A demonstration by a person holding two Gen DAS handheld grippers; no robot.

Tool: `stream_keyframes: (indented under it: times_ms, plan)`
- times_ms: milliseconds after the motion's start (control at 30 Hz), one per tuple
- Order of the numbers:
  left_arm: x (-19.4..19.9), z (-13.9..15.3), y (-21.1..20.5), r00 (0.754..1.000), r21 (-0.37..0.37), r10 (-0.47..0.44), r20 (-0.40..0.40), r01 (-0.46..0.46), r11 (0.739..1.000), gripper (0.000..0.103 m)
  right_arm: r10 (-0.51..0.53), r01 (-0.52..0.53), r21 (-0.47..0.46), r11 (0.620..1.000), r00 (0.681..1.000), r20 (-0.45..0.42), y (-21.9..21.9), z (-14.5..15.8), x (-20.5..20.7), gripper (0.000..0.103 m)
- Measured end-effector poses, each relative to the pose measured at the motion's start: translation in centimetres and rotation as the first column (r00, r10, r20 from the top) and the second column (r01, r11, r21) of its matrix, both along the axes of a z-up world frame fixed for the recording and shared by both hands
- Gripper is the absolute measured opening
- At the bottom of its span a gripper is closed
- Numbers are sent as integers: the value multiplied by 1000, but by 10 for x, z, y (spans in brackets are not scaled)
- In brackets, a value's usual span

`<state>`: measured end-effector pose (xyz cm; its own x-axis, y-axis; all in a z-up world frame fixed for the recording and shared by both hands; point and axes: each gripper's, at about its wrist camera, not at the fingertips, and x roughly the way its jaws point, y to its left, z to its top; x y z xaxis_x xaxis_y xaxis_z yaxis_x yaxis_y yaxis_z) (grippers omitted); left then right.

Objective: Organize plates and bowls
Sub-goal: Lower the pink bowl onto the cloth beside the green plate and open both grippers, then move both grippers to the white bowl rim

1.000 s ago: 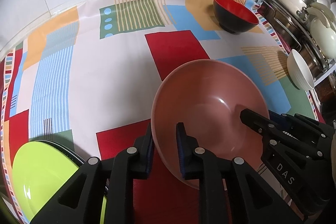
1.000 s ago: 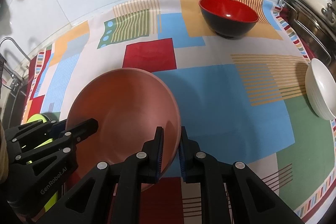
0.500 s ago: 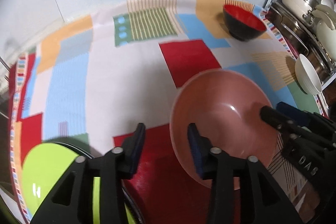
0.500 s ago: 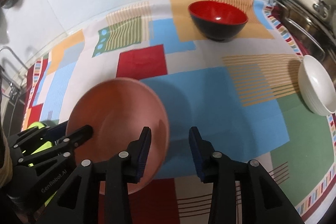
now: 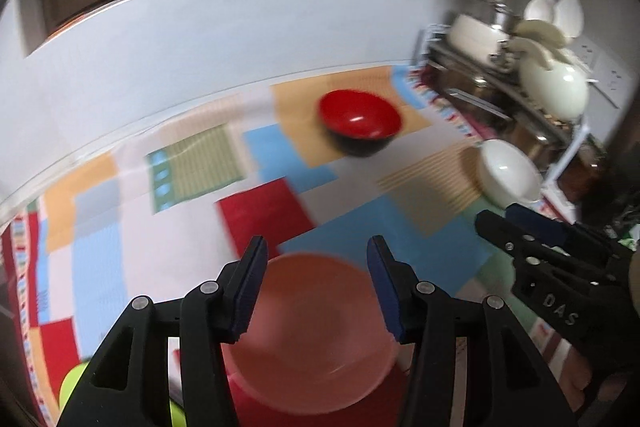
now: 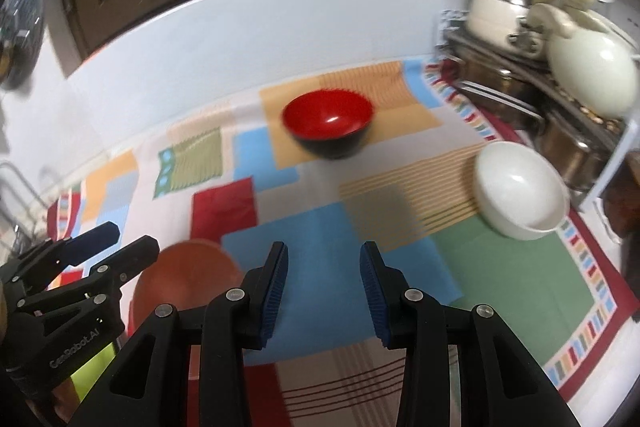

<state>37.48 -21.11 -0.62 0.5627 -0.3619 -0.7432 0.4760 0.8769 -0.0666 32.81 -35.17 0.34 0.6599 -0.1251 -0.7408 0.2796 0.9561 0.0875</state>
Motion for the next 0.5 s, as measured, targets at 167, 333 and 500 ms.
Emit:
stream_keyframes:
  times_ms: [167, 333, 500]
  plan:
    - [2, 12, -37, 995, 14, -97, 37, 96, 995, 51, -90, 90, -12, 996, 996, 28, -30, 9, -8, 39]
    - [5, 21, -76, 981, 31, -185, 61, 183, 983, 51, -180, 181, -19, 983, 983, 42, -60, 14, -18, 39]
    - [7, 26, -115, 966, 43, -244, 83, 242, 969, 51, -261, 263, -17, 965, 963, 59, -93, 15, -29, 39]
